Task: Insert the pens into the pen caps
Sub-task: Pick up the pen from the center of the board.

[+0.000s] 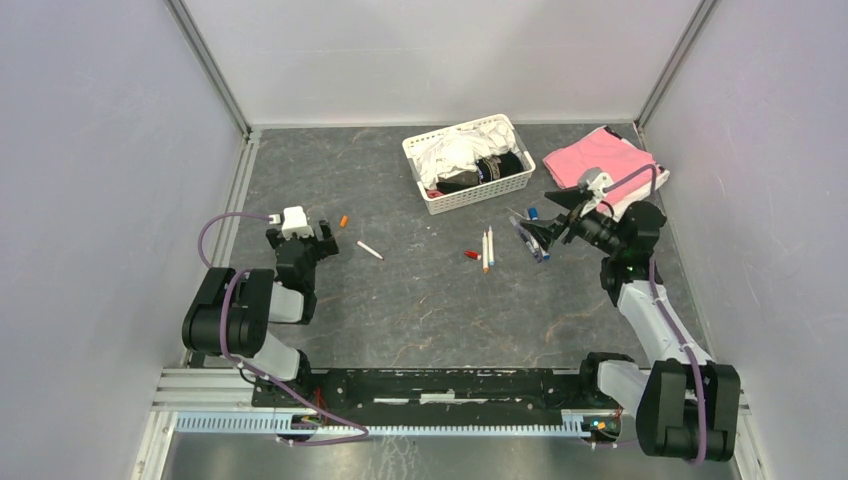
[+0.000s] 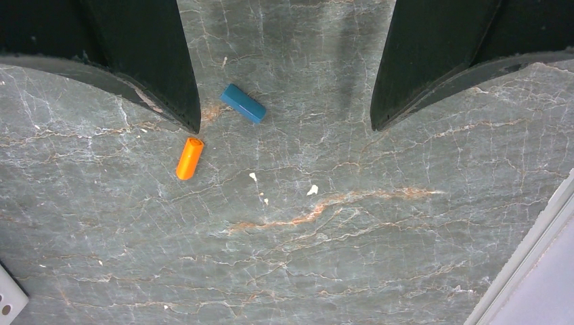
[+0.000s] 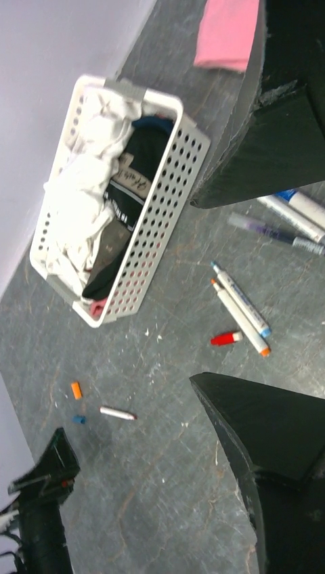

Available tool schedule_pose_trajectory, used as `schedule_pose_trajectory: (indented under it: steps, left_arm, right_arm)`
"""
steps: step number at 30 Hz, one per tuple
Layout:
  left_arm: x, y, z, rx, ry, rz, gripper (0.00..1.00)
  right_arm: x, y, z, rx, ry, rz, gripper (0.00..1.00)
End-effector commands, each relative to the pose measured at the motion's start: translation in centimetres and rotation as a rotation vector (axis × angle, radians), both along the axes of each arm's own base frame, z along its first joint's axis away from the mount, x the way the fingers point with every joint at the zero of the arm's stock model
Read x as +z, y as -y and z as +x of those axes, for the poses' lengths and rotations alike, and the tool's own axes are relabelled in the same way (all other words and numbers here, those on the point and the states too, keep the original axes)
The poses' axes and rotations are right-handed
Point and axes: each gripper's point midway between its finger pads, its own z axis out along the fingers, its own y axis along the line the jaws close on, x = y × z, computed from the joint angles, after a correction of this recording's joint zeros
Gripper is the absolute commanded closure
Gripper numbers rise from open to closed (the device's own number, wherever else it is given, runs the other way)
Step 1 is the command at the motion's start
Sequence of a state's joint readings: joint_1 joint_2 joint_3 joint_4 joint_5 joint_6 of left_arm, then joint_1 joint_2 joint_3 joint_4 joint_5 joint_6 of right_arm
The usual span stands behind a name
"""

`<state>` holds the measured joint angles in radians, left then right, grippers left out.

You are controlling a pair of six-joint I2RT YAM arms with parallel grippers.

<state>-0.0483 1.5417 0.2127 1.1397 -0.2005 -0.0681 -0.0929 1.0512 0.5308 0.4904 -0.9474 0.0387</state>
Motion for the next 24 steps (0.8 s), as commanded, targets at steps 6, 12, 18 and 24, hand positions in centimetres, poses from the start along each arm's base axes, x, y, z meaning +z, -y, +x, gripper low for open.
schedule_pose_trajectory:
  steps: [6,12,18,24]
  left_arm:
    - [2.3,-0.1,0.9,0.004,0.083,0.020,0.00]
    - [2.4,0.0,0.9,0.004,0.084,0.019,0.00]
    - [2.3,-0.1,0.9,0.004,0.083,0.019,0.00]
    - [2.3,0.0,0.9,0.003,0.083,0.019,0.00]
  right_arm:
    - [1.9,-3.0,-1.0,0.140,0.074,-0.057,0.02]
    - [1.6,-5.7,-3.9,0.383,0.094,-0.107,0.02]
    - [2.8,-7.1,-4.9,0.429,0.123,-0.095,0.02]
    - [4.8,-7.4,-5.6,0.415,0.101,0.009,0.02]
